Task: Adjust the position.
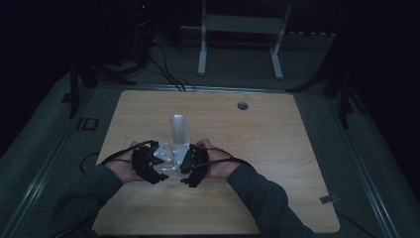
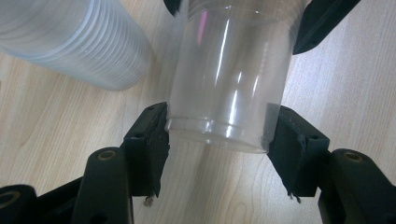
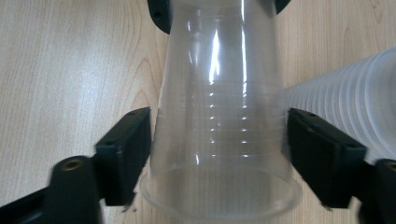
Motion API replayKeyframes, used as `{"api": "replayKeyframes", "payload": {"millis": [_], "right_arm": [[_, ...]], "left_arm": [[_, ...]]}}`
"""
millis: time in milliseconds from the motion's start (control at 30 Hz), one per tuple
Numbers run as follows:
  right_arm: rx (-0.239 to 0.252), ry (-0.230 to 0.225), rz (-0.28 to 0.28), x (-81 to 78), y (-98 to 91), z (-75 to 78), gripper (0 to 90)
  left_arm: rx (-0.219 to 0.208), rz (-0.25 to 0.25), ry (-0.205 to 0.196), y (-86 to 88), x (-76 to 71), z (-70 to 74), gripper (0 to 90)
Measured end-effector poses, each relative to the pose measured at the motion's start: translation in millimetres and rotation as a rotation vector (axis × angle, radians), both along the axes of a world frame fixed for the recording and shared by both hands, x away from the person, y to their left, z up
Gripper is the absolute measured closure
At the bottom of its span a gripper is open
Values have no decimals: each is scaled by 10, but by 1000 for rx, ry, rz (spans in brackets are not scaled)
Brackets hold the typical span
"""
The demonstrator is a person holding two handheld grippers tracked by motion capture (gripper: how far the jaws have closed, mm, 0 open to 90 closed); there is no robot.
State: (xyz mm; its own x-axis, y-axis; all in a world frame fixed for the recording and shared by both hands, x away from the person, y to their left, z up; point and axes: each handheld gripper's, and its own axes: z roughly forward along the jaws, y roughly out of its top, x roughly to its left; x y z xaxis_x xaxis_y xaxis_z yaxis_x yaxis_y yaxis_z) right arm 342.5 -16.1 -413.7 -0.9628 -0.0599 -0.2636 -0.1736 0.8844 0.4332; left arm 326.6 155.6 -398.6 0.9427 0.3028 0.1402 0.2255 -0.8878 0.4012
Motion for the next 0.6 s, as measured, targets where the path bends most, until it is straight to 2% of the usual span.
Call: {"api": "replayKeyframes", "payload": {"millis": [167, 367, 600], "right_arm": [[17, 13, 6, -16, -9, 31, 178], [47, 5, 6, -22, -26, 84, 174], [90, 15, -14, -7, -91, 179, 177]], "left_arm": [[0, 0, -3, 12, 1, -15, 421], [-7, 13, -6, 42, 7, -33, 422], [-57, 49, 1, 141, 28, -58, 423]]}}
